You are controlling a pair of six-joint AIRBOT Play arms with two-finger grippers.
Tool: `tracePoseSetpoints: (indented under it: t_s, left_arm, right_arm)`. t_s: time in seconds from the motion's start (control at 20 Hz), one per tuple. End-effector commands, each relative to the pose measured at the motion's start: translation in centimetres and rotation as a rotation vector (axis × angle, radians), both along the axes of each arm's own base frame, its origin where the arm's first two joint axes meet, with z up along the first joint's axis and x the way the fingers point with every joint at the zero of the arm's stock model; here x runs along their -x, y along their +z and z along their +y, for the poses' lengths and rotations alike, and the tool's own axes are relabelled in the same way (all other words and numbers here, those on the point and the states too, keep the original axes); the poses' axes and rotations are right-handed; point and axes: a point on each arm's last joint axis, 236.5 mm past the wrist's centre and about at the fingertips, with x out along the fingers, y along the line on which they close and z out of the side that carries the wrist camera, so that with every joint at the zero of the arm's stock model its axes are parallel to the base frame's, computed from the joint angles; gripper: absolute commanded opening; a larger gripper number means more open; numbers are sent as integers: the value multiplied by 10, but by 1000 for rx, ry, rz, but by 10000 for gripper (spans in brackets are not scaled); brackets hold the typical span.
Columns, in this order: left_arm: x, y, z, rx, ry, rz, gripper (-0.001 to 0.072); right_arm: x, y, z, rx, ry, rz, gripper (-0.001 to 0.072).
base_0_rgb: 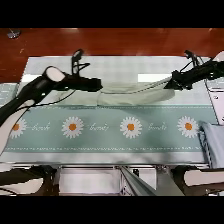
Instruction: Fold the shirts.
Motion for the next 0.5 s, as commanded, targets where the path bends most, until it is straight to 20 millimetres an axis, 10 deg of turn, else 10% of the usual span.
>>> tracePoseSetpoints:
  t_s: [0.0, 0.15, 0.45]
  left_arm:
    - [2, -7, -90, 31, -120, -14, 16]
    - [16, -48, -153, 34, -145, 114, 16]
    - [111, -97, -249, 19, -353, 333, 16]
  right_arm:
    - [46, 40, -9, 99, 5, -97, 22]
    - [72, 66, -8, 142, -14, -176, 22]
    - [81, 105, 4, 115, -36, -280, 22]
